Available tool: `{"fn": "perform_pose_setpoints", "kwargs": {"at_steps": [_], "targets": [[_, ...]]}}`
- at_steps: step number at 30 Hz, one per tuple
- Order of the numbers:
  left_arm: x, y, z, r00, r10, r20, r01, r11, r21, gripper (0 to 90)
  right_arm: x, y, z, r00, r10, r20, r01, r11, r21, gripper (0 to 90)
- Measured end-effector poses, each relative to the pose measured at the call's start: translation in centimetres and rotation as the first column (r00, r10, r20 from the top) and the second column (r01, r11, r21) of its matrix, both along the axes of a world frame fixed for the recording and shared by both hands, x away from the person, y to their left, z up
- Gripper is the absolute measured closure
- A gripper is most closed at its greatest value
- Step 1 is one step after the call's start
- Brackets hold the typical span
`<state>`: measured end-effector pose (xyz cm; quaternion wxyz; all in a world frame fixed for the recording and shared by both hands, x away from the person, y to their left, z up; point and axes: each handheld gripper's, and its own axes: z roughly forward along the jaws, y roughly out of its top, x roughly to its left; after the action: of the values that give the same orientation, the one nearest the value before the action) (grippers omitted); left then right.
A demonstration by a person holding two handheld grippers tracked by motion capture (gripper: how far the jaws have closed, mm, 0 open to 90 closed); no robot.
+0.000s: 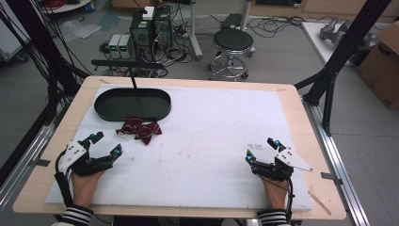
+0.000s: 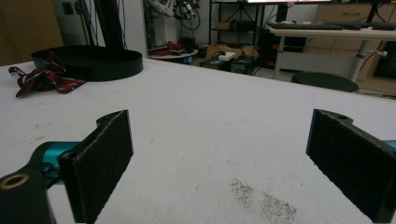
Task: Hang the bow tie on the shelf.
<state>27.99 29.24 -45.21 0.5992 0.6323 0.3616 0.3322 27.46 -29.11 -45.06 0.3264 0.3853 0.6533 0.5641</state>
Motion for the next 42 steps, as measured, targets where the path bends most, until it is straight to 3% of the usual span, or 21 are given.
{"fn": "perform_pose_setpoints", "kwargs": {"at_steps": [6,17,28,35,37,40,41,42], "targets": [[-0.3,-0.1,-0.1,0.9996,0.019,0.021,-0.019,0.9998,0.002,13.7,0.1,-0.1,0.0,1.0000,0.003,-0.002,-0.003,1.0000,0.006,6.3],[-0.2,0.0,-0.1,0.9995,0.021,0.023,-0.021,0.9998,-0.004,13.1,0.0,-0.1,0.0,1.0000,0.006,0.001,-0.006,1.0000,0.008,6.3],[0.3,0.1,0.5,0.9996,0.007,-0.028,-0.007,1.0000,0.001,13.1,0.0,-0.1,0.0,1.0000,0.001,0.003,-0.001,0.9999,0.011,6.3],[1.1,0.1,2.6,0.9984,-0.016,-0.054,0.017,0.9992,0.036,13.1,0.1,-0.2,0.0,1.0000,0.002,0.002,-0.002,0.9999,0.012,6.3],[1.5,-0.2,3.5,0.9967,-0.031,-0.075,0.037,0.9958,0.084,13.3,0.1,-0.2,0.0,1.0000,0.002,0.002,-0.002,0.9999,0.012,6.3],[1.9,-0.4,4.1,0.9954,-0.040,-0.087,0.049,0.9930,0.107,13.4,0.1,-0.2,0.0,1.0000,0.002,0.002,-0.002,0.9999,0.012,6.3],[2.3,-0.6,4.7,0.9930,-0.056,-0.104,0.070,0.9875,0.141,13.5,0.1,-0.2,0.0,1.0000,0.002,0.002,-0.002,0.9999,0.012,6.3],[2.3,-0.6,4.7,0.9930,-0.056,-0.104,0.070,0.9875,0.141,13.6,0.1,-0.2,0.0,1.0000,0.002,0.002,-0.002,0.9999,0.012,6.3]]}}
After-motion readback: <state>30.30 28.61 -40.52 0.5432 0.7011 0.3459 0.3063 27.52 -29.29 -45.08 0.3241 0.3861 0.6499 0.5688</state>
